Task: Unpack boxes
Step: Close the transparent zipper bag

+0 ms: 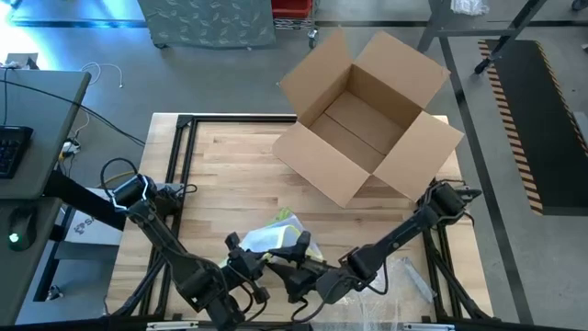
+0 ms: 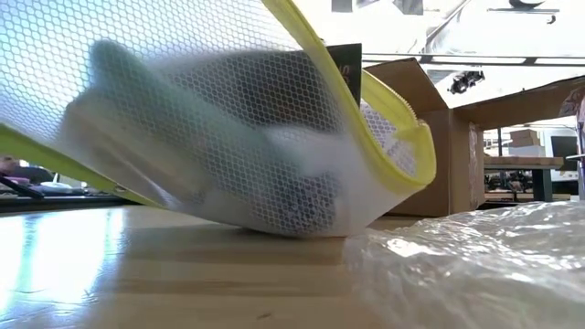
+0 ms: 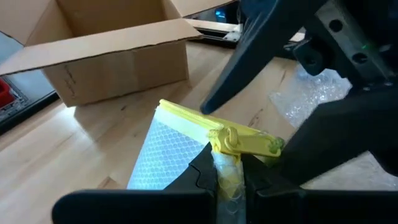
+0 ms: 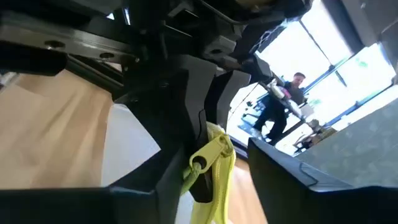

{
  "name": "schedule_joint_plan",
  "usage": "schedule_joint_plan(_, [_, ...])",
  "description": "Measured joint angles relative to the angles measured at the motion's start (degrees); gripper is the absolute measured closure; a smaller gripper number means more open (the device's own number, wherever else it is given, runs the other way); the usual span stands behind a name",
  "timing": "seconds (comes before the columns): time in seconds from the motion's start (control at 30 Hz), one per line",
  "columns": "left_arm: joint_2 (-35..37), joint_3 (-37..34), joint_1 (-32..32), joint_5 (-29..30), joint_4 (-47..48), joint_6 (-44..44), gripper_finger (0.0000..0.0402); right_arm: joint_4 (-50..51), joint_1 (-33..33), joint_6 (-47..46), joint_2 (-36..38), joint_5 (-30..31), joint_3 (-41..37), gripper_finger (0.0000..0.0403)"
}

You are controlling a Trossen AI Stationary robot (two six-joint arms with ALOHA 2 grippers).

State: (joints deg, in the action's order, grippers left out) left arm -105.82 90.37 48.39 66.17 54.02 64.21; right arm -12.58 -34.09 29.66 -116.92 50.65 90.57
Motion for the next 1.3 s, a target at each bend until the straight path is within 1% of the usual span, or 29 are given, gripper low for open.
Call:
schedule_joint_plan(0.1, [0.00, 0.00, 0.09, -0.14, 0.19, 0.02, 0.0401, 0.28, 0.16, -2.98, 0.00, -0.26, 0.00, 0.0280])
schedule_joint_plan(0.2, [0.00, 0.00, 0.18, -0.69, 0.19, -0.03, 0.0401, 0.38, 0.09, -4.22, 0.00, 0.18, -0.03, 0.0331])
schedule_joint_plan(0.27, [0.00, 0.00, 0.59, -0.75, 0.21, -0.70, 0.0401, 0.39, -0.04, -4.31, 0.00, 0.87, -0.07, 0.0372])
schedule_joint_plan(0.33, [0.00, 0.00, 1.23, -1.23, 0.03, -1.32, 0.0401, 0.37, -0.19, -5.04, 0.00, 1.39, -0.07, 0.0394])
schedule_joint_plan(0.43, [0.00, -0.02, 2.55, -1.09, 0.04, -3.04, 0.0401, 0.82, -0.17, -7.80, 0.03, 0.77, -0.07, 0.0400])
schedule_joint_plan(0.5, [-0.02, -0.02, 3.63, -0.55, 0.04, -5.28, 0.0401, 1.11, -0.11, -10.04, 0.27, -1.04, -0.07, 0.0401])
schedule_joint_plan(0.53, [-0.02, -0.02, 4.17, -0.37, 0.03, -6.55, 0.0401, 1.41, 0.01, -11.41, 0.52, -2.55, -0.07, 0.0402])
schedule_joint_plan(0.63, [-0.02, -0.02, 5.61, -0.01, 0.05, -9.46, 0.0395, 3.44, 1.12, -18.08, 1.38, -9.81, -0.07, 0.0402])
schedule_joint_plan(0.73, [-0.02, -0.02, 6.64, -0.62, 0.30, -10.39, 0.0371, 5.62, 2.44, -24.56, 1.80, -16.57, -0.07, 0.0403])
schedule_joint_plan(0.8, [-0.09, -0.02, 7.31, -0.75, 0.43, -10.47, 0.0351, 6.94, 2.95, -27.46, 1.84, -19.36, -0.07, 0.0403])
schedule_joint_plan(0.87, [-0.09, -0.02, 7.83, -0.68, 0.43, -10.47, 0.0332, 7.77, 3.33, -29.22, 1.84, -21.04, -0.07, 0.0403])
schedule_joint_plan(0.97, [-0.09, -0.02, 8.37, -0.62, 0.42, -10.40, 0.0315, 8.57, 3.42, -29.78, 1.84, -21.63, -0.07, 0.0403])
schedule_joint_plan(1.17, [-0.09, -0.02, 7.71, 0.13, 0.35, -10.43, 0.0317, 8.63, 3.42, -30.45, 1.97, -22.42, -0.07, 0.0403])
schedule_joint_plan(1.3, [-0.09, -0.02, 6.70, -0.48, -0.02, -12.30, 0.0322, 9.71, 3.46, -31.44, 1.96, -25.53, 0.67, 0.0403])
